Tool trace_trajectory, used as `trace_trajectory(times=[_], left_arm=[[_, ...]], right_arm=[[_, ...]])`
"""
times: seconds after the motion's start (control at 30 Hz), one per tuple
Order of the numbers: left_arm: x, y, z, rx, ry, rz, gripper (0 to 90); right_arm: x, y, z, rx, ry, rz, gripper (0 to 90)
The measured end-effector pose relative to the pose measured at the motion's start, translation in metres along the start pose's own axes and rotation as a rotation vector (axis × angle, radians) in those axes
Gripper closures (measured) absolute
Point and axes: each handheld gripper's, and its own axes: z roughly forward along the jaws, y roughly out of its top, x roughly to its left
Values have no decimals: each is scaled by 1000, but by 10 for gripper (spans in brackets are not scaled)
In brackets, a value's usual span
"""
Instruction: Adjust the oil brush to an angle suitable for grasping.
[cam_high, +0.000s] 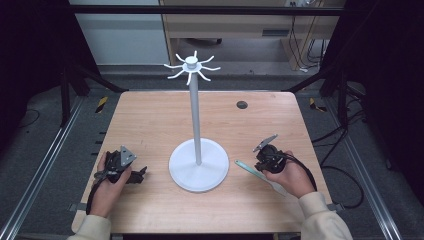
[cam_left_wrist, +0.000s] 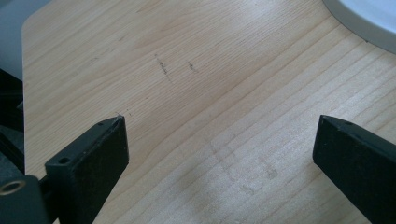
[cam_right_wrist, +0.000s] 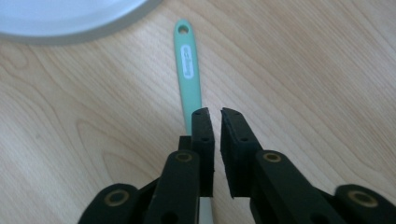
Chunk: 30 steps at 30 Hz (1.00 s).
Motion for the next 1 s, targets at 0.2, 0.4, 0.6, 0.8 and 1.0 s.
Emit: trace_trajectory(times=[0.2,0.4,0.6,0.8,1.0], left_arm=[[0,0,0,-1,-2,-2,30],[0,0,0,1,-2,1,30],[0,0,0,0,-2,-2,30],[0,0,0,-1,-2,-1,30],[0,0,0,1,-2,-2,30]], right_arm=[[-4,-5,-1,41,8,-14,772],[-2,-5,0,91,30,-45,746],[-3,-5,4,142,34,-60,731],[-1,-5,10,177,55,-77,729],[-1,-6,13,208,56,-76,759]])
